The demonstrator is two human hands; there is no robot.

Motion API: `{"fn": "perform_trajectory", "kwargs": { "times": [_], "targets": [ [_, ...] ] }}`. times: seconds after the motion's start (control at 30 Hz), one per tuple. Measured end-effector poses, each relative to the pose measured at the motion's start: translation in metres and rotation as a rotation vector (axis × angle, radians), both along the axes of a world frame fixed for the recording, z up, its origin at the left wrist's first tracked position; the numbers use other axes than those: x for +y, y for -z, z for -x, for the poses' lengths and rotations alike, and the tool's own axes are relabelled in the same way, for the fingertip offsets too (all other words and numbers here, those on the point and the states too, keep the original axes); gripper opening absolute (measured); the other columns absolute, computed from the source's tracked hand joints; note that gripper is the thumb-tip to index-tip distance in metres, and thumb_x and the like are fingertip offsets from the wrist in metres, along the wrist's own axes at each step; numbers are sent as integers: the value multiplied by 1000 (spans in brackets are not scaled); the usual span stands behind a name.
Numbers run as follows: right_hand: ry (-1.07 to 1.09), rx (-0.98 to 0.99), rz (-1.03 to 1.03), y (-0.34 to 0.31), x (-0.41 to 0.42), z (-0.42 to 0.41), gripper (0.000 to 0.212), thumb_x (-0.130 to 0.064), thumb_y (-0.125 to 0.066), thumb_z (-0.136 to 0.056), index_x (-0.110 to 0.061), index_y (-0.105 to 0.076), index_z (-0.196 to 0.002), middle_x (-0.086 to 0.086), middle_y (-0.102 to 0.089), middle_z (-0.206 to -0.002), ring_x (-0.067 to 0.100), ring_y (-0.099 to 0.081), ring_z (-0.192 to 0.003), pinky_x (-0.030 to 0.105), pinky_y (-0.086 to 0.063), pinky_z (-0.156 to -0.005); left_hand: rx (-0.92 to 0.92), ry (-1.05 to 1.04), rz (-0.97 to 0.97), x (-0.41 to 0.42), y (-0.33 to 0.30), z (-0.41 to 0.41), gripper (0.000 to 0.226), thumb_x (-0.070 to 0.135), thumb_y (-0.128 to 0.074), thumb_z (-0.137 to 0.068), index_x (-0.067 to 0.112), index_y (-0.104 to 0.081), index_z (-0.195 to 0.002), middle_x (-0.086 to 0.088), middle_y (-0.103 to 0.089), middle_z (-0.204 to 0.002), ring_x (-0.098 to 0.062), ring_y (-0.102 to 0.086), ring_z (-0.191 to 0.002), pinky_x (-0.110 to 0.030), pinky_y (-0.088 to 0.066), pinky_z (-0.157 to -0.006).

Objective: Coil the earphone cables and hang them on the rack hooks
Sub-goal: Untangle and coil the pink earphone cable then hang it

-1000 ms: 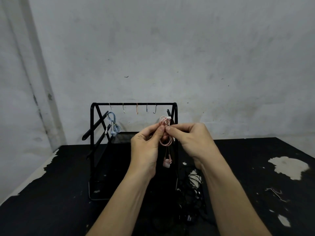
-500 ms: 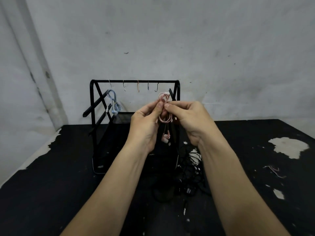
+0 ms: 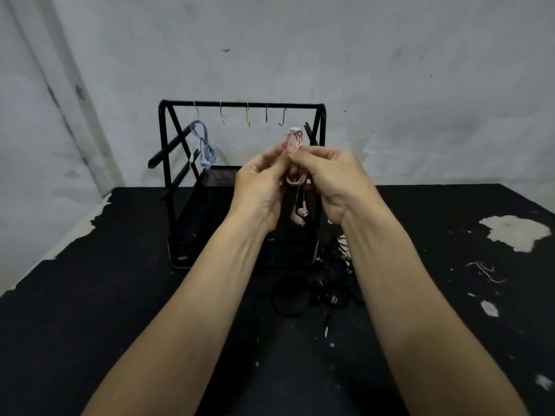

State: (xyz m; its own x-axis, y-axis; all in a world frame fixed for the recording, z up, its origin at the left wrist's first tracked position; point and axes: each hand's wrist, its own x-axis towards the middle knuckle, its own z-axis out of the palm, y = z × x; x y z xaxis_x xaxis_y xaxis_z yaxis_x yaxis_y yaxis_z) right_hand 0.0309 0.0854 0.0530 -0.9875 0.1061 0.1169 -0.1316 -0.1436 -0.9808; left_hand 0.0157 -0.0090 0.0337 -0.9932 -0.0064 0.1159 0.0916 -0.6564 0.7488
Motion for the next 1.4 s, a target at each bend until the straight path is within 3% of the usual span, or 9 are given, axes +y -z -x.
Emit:
{"fn": "perform_trajectory", "kwargs": {
  "times": [0.13, 0.47, 0.57, 0.7, 0.8, 0.93, 1.27, 1.4],
  "targets": [
    [28, 9, -20, 1, 3, 1, 15, -11, -70, -91, -5, -69, -78, 6, -58, -60, 8, -54, -44, 16, -38, -40, -2, -3, -1, 1, 6, 3, 9, -5, -65, -88, 3, -63, -84, -6, -67, -66, -9, -59, -50, -22, -52, -50],
    [18, -8, 17, 1, 5, 1, 14, -9, -68, -92, -8, -70, -77, 3, -59, -59, 6, -55, -42, 16, -37, -36, -6, 35, -26, 0, 7, 6, 13, -8, -56, -93, 0, -65, -89, -7, -72, -72, -9, -64, -58, -17, -55, -58],
    [50, 14, -48, 2, 6, 2, 14, -8, -69, -91, -3, -71, -77, 6, -62, -62, 7, -58, -46, 16, -43, -41, 0, 38, 25, -2, 9, 7, 10, -7, -58, -92, -1, -66, -93, -12, -72, -84, -14, -64, -69, -19, -56, -61],
    [60, 12, -154, 8, 5, 5, 14, -14, -72, -89, -5, -72, -78, 5, -65, -61, 11, -62, -52, 23, -50, -49, 30, -29, 148, -7, 12, 9, 7, -6, -65, -87, 1, -65, -87, -6, -71, -68, -11, -63, -58, -19, -54, -59],
    [98, 60, -237, 11, 3, 5, 13, -17, -74, -88, -8, -74, -79, 1, -68, -61, 12, -67, -59, 32, -58, -62, 58, -53, 229, -12, 12, 11, 6, -3, -69, -86, 3, -66, -84, -7, -71, -69, -12, -65, -60, -22, -55, -63],
    [177, 97, -337, 16, -5, 7, 14, -22, -73, -88, -10, -76, -82, -2, -72, -65, 7, -70, -62, 26, -57, -64, 68, -53, 277, -19, 14, 13, 5, -3, -67, -86, 2, -67, -88, -7, -73, -73, -12, -67, -64, -22, -55, -63],
    [116, 23, -47, 18, -18, 8, 15, -15, -73, -88, -11, -73, -73, 7, -63, -62, 14, -60, -58, 37, -49, -63, 29, 44, 238, -29, 7, 15, 9, -6, -61, -89, 2, -64, -86, -3, -70, -63, -7, -63, -53, -16, -53, -57],
    [74, 32, 23, 19, -18, 9, 7, -16, -74, -88, -13, -75, -81, 5, -63, -67, 11, -59, -61, 30, -52, -67, -17, 66, 163, -29, 3, 14, 8, -6, -61, -89, 0, -64, -86, -6, -70, -68, -9, -63, -55, -17, -51, -53]
  ]
}}
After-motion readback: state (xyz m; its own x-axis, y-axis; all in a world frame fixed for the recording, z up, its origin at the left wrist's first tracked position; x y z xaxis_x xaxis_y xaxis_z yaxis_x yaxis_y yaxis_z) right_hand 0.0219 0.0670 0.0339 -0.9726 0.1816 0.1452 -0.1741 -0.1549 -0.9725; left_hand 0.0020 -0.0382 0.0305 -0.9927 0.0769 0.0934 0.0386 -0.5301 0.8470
